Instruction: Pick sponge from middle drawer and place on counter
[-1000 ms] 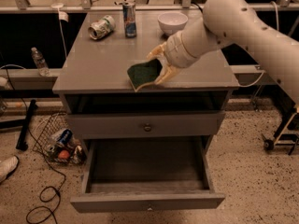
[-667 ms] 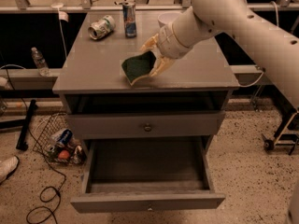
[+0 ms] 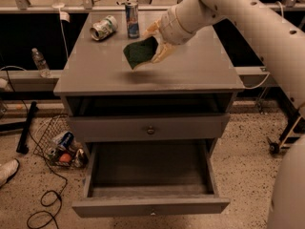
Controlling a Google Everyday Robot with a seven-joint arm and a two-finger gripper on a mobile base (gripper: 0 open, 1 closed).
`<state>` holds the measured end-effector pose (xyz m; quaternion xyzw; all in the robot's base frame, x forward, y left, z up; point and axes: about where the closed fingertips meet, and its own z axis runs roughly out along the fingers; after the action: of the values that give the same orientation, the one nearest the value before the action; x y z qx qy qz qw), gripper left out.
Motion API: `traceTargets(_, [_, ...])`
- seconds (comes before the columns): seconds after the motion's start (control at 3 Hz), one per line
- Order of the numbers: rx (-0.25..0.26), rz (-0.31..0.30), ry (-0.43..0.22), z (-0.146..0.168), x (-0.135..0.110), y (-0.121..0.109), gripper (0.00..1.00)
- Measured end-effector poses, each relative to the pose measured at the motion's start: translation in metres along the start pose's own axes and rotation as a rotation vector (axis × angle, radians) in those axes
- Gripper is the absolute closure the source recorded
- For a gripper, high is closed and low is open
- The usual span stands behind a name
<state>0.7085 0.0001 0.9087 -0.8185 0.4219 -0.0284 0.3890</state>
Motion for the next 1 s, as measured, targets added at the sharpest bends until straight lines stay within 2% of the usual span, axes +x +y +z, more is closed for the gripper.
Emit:
traceTargets(0.33, [0.026, 0.010, -0.007, -0.0019, 0.0150, -0.0217, 0.97])
traceTargets(1.0, [0.014, 0.008, -0.014, 0.0054, 0.0117, -0.0180, 0.51])
